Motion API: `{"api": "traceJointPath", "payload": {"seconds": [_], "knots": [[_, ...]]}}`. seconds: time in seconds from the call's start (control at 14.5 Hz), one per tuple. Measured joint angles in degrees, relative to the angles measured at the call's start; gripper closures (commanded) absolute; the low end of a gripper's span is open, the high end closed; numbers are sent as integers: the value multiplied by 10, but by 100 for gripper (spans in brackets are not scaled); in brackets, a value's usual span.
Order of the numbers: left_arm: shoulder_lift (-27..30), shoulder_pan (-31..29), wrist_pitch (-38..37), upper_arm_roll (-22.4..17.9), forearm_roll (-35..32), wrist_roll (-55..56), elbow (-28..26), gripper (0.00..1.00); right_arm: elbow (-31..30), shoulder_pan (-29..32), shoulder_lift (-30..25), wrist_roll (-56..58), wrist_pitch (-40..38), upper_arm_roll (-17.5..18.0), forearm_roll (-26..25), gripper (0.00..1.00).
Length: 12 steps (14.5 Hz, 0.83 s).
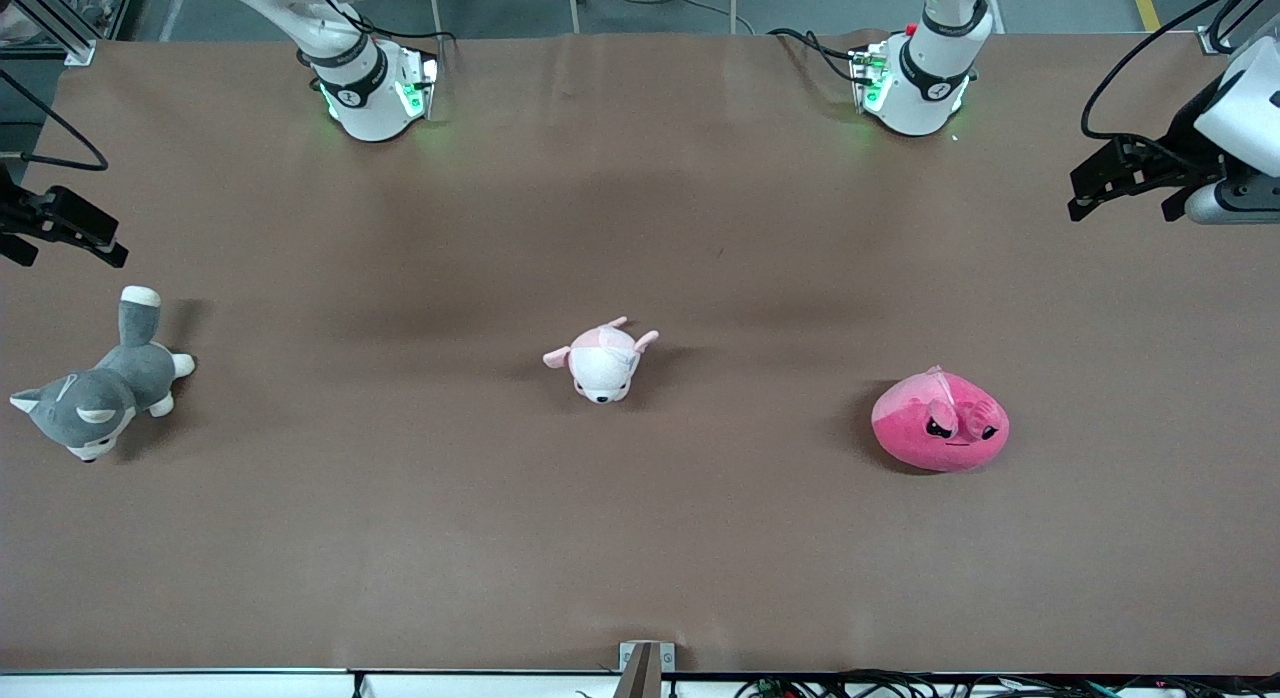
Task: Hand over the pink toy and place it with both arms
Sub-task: 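Reach the left gripper down toward the bright pink plush pig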
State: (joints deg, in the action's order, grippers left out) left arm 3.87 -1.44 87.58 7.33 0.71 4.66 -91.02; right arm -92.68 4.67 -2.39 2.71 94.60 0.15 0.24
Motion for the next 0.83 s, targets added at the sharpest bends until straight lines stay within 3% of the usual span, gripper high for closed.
{"api": "traceJointPath", "payload": {"seconds": [0.41,0.83], "knots": [[-9,-1,-7,-1,-6,0,1,0,0,0,0,0,0,0,0,0],[-102,-2,58,-2,-23,8,5,0,-1,0,0,0,-17,0,2,0]]}}
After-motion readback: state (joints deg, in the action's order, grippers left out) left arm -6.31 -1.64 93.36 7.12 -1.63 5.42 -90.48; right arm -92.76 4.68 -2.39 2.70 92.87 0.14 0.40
